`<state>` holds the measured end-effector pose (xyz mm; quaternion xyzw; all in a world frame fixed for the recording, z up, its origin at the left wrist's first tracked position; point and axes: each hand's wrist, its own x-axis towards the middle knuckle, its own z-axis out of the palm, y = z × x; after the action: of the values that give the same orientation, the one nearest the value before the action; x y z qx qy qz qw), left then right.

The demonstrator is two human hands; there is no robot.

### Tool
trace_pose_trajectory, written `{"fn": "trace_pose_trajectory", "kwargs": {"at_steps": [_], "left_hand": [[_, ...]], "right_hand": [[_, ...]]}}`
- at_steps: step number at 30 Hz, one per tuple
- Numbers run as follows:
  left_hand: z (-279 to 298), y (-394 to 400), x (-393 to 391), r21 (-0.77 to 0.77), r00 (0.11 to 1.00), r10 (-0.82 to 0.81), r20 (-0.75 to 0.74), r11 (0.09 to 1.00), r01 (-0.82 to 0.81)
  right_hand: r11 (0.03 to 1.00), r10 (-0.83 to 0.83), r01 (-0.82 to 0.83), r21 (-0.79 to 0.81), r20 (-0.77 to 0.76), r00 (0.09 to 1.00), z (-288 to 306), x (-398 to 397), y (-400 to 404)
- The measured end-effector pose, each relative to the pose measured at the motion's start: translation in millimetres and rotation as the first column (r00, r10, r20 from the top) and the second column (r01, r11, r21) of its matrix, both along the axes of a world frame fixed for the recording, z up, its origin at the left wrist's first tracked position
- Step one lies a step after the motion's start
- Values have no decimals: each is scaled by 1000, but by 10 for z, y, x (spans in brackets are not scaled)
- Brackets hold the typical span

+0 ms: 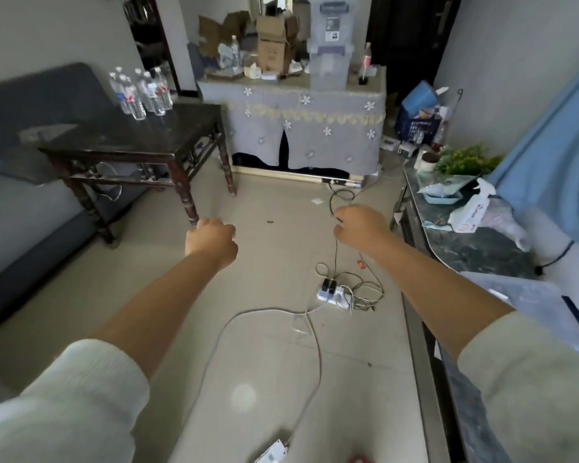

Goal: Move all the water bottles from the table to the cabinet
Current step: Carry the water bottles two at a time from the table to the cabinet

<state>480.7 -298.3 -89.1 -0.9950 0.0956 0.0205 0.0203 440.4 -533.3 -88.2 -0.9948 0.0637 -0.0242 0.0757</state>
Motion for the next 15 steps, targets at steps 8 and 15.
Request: {"fn": "trace_pose_trajectory", "kwargs": {"at_steps": [8,15], "left_hand": [[133,56,1234,25,983,181,24,983,-181],[376,-73,2416,-30,932,359,56,933,-358]], "right_hand": [[991,129,-128,-29,15,992,62,1555,-70],[966,258,-260,13,73,963,261,3131,-297]]}}
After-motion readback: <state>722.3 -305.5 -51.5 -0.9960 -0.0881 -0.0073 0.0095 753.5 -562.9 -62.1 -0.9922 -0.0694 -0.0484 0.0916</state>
